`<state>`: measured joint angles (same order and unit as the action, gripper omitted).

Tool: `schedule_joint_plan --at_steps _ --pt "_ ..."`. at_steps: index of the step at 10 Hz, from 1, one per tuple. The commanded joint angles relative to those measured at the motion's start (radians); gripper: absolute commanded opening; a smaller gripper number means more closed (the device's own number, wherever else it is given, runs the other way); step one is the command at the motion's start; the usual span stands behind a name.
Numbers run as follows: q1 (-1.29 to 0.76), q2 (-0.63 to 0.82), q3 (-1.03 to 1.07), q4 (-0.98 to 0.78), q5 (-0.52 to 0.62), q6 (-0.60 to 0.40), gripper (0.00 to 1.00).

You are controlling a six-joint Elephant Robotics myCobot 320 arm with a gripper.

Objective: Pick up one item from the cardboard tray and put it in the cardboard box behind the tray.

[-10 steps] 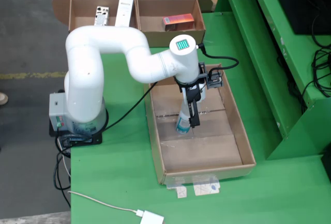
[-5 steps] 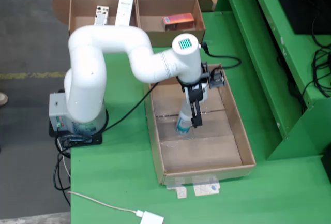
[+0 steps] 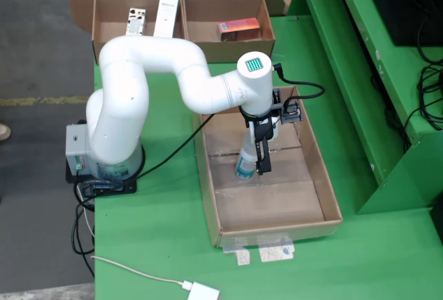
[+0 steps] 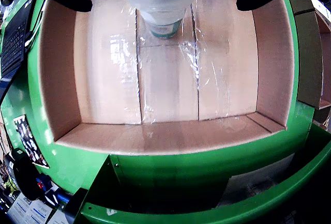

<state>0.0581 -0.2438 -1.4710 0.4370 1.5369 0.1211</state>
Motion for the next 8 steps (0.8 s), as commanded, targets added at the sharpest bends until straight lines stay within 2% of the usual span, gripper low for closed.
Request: schedule_joint_plan --at_steps 1,8 --pt "0.001 0.016 0.025 0.013 0.003 -0.003 1.00" --pt "-0.003 -0.005 -0.002 0.033 0.000 0.004 1.00"
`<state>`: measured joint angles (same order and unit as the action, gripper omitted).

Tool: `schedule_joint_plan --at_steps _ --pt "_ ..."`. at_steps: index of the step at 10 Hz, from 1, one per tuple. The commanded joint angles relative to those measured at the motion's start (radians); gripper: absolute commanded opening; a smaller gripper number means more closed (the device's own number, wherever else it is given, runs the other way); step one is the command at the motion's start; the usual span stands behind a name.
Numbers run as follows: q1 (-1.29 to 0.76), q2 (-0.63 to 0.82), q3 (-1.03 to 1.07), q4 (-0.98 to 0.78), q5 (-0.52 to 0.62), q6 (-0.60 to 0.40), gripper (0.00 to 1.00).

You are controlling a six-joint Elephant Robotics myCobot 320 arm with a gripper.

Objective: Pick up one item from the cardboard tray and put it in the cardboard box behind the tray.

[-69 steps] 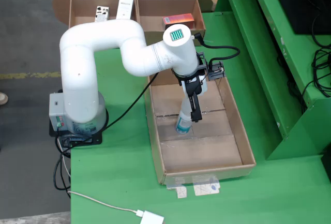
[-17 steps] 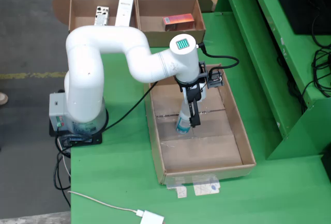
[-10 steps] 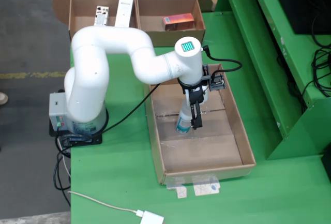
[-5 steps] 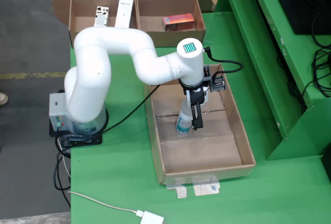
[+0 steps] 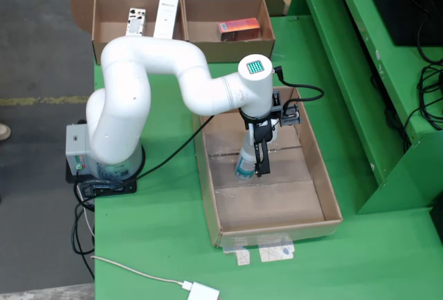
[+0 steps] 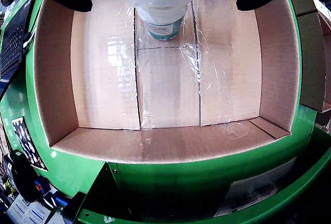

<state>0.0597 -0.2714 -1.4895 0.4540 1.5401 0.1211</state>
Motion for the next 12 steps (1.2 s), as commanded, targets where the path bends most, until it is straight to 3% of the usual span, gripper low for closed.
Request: schedule_joint_plan --at_steps 1,9,12 --pt "-0.006 0.026 0.004 0.020 -0.002 0.004 1.00" --pt "-0.008 0.029 -0.007 0.025 0.000 0.003 1.00" --pt "-0.008 0.029 -0.007 0.025 0.000 0.003 0.70"
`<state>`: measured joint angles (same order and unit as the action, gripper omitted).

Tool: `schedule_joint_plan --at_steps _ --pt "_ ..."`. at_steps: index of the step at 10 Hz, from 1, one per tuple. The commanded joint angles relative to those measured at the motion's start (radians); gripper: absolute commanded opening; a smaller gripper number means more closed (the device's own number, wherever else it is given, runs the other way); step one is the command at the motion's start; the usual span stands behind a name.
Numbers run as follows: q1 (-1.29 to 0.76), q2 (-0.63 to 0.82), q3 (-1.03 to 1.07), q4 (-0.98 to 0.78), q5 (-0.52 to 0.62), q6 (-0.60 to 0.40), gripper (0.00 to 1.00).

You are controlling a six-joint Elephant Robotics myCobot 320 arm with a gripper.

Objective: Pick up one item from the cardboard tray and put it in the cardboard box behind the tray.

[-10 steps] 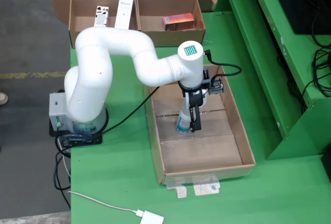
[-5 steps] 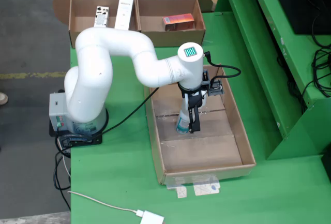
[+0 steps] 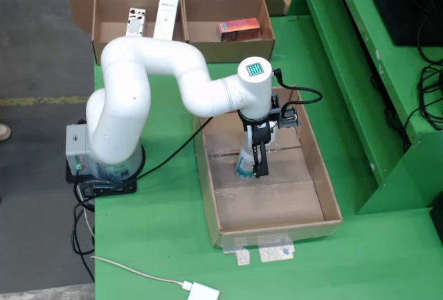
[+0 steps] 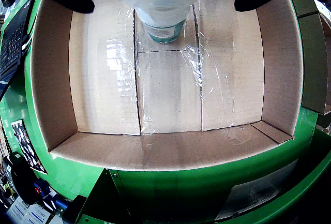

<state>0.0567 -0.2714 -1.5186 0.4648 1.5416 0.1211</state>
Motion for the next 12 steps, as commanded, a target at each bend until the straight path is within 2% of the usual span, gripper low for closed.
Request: schedule_joint_plan --at_steps 1,7,12 --pt "-0.005 0.029 0.022 0.014 -0.001 0.003 0.60" --pt "-0.005 0.029 0.022 0.014 -0.001 0.003 0.00" --pt "-0.005 0.029 0.022 0.014 -0.001 0.003 0.00"
